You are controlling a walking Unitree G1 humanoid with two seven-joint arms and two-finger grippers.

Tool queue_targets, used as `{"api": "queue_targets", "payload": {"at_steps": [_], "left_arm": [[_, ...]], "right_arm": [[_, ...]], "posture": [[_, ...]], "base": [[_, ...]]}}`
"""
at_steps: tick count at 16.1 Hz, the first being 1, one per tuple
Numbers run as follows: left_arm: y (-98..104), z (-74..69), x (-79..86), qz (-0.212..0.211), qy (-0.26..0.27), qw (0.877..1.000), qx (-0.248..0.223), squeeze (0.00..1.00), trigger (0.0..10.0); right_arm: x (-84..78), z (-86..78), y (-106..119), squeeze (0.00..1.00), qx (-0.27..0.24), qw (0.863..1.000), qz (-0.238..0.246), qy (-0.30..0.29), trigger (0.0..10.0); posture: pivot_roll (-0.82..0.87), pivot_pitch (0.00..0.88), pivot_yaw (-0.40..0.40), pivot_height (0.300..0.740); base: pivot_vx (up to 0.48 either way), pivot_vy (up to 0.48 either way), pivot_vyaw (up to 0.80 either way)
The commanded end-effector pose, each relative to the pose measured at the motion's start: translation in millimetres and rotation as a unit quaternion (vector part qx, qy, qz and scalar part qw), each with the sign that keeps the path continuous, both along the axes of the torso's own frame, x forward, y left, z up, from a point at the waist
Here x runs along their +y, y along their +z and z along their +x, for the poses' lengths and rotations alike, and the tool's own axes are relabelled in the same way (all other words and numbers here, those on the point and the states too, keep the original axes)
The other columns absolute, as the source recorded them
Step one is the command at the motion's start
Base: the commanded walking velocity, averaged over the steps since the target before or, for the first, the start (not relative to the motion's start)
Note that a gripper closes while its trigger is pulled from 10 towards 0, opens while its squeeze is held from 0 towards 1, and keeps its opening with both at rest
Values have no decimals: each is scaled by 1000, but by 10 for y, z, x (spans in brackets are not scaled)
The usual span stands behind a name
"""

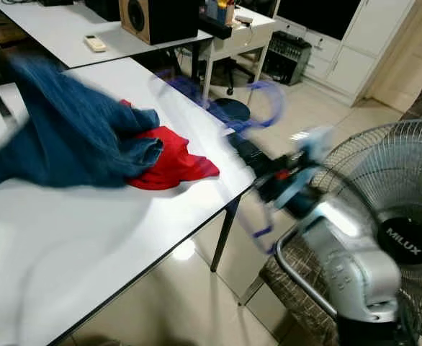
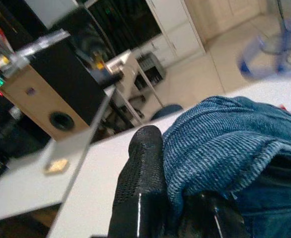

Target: Hang hanger

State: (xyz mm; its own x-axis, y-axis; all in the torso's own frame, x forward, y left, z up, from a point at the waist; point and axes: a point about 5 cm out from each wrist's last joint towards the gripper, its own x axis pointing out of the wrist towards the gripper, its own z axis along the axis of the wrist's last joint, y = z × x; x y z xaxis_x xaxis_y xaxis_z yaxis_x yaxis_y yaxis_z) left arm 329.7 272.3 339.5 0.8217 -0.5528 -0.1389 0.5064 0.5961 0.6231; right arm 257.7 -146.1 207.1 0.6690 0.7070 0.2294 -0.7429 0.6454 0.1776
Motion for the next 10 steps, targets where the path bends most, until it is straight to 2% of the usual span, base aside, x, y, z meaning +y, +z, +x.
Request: {"api": "queue_targets", "payload": {"at_steps": [1,3,4,5,9,10], "left_arm": [[39,23,-9,-12,-3,1000,-5,0,0],[-38,173,-111,-29,18,999,12,0,0],[-76,200,-119,-31,27,999,16,0,0],[-272,321,-152,-28,61,997,35,0,0],[-456,431,-279,-42,69,995,58,0,0],[-483,446,-334,-40,58,996,61,0,0]], "right_arm": [[-16,-20,20,0,1,1000,3,8,10000],[35,-97,53,0,6,998,8,61,10000],[37,-122,56,0,7,997,8,73,10000],[9,-262,41,0,16,992,-5,125,10000],[-67,-466,-29,0,54,980,-21,190,10000],[-82,-468,-37,0,57,981,-29,184,10000]], "posture": [[-59,0,-121,740],[-64,0,-118,740],[-64,0,-118,740],[-78,0,-106,740],[-100,0,-92,740],[-100,0,-92,740]], "base": [[0,0,0],[0,0,0],[0,0,0],[0,0,0],[0,0,0],[0,0,0]]}}
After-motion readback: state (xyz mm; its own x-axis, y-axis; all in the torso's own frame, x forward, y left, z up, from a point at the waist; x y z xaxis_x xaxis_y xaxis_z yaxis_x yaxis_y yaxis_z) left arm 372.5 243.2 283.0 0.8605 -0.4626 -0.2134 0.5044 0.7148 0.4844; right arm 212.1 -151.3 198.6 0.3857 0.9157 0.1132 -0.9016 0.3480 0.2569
